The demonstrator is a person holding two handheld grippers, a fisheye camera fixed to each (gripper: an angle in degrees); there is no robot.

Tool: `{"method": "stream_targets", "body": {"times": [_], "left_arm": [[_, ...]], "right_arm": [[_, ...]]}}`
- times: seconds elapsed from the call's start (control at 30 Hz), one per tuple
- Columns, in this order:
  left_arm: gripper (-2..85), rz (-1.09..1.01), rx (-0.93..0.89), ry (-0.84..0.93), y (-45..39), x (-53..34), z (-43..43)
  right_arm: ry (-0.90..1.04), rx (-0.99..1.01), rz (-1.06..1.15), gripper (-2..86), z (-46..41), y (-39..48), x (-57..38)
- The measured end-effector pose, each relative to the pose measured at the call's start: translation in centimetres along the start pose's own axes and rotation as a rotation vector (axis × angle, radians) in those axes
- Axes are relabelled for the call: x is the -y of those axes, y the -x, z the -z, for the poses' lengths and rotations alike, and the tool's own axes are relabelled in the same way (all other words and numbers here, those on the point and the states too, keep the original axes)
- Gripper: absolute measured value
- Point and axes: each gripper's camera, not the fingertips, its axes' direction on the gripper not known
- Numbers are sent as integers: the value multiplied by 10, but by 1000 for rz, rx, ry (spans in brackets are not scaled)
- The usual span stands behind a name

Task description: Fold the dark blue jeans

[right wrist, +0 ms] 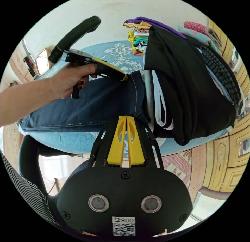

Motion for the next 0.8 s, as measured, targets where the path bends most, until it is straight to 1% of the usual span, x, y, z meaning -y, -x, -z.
{"method": "stream_targets", "body": {"times": [0.07,0.17,0.27,0.33,0.43,0.57,0.6,0.63,0.7,0.73,0.8], "left_arm": [[1,-4,-17,-22,5,-10,1],[1,20,-62,60,19,-23,-22],[1,58,-97,38,36,-50,-18],[2,59,-100,13,42,-78,-5],[3,102,-148,-37,62,-150,24],[8,286,-161,-62,111,-296,72],[12,359,-135,-60,127,-342,87],[15,404,-114,-54,136,-365,94],[28,570,-23,-44,169,-455,125],[31,610,4,-44,177,-477,133],[46,728,111,-50,207,-550,161]], "right_arm": [[-17,-75,32,1,3,24,5],[-44,-134,48,1,5,47,12],[-62,-160,65,1,8,65,19],[-53,-135,44,1,10,70,28],[-22,-53,-6,1,16,71,44],[14,38,-53,1,32,78,66],[6,41,-54,1,36,81,69],[-8,44,-50,1,45,89,75],[-28,67,-31,0,56,105,86],[-37,104,-8,0,61,119,95],[-34,193,38,0,64,146,113]]}}
